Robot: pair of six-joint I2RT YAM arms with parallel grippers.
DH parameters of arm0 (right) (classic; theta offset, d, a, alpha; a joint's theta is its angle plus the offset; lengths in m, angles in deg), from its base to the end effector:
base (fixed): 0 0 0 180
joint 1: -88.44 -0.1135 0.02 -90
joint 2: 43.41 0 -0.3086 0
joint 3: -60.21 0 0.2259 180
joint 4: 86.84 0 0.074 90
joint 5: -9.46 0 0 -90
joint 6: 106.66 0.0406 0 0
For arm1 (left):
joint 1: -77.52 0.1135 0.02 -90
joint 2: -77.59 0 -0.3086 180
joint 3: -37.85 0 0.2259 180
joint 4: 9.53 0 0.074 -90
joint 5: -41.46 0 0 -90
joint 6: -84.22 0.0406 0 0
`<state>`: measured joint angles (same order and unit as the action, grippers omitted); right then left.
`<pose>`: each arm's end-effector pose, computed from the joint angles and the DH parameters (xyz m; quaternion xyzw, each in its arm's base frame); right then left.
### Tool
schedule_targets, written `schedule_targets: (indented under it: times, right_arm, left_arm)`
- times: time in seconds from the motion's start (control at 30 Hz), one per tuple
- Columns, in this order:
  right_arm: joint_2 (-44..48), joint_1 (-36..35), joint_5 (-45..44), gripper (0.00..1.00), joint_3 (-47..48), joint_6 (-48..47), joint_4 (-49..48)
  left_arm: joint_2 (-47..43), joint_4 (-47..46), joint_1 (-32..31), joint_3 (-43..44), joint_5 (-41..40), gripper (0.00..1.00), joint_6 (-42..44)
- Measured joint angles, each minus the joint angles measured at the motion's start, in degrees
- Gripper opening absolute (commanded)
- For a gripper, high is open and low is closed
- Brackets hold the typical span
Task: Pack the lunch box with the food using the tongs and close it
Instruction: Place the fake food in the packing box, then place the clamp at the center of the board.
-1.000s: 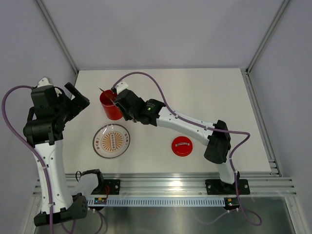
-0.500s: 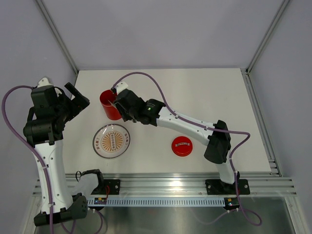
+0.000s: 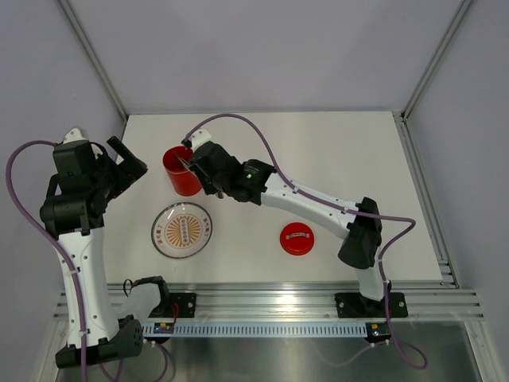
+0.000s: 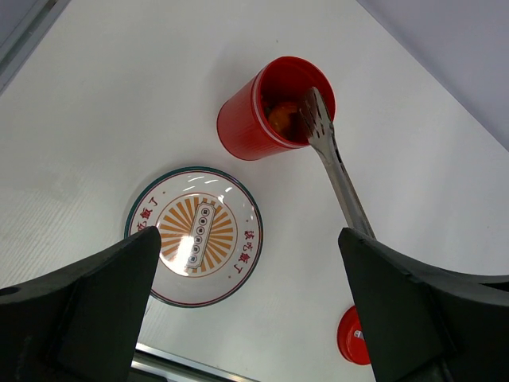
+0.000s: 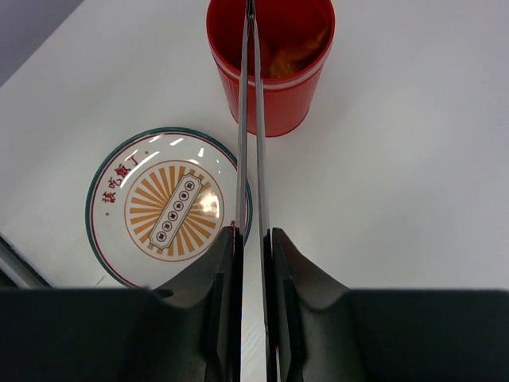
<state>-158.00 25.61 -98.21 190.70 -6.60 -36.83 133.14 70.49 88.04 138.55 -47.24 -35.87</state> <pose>0.2205 0.4027 0.3928 -0.3234 0.8140 0.1659 0.4531 0.0973 0.0171 0.4626 -0.3027 0.8332 -0.0886 0.4543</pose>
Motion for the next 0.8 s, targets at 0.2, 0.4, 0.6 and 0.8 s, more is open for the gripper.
schedule_targets:
  times: [0.2,0.4,0.6,0.8]
  right_arm:
    - [5.20,0.00,0.79,0.01,-1.29,0.17,-0.57]
    - [12.70,0.00,-2.71,0.01,-6.34,0.15,-1.05]
    - [17.81,2.36,-7.82,0.01,-17.59,0.87,-2.64]
    - [19.23,7.93,-11.80,0.02,-33.42,3.98,-5.99]
  left_arm:
    - [0.07,-0.02,0.00,-0.55,0.02,0.99,0.00]
    - [0.11,-0.20,0.00,-1.64,0.04,0.99,-0.02]
    - [0.15,-0.31,0.00,-2.80,0.07,0.99,-0.02]
    - [0.24,-0.52,0.00,-3.41,0.09,0.99,-0.02]
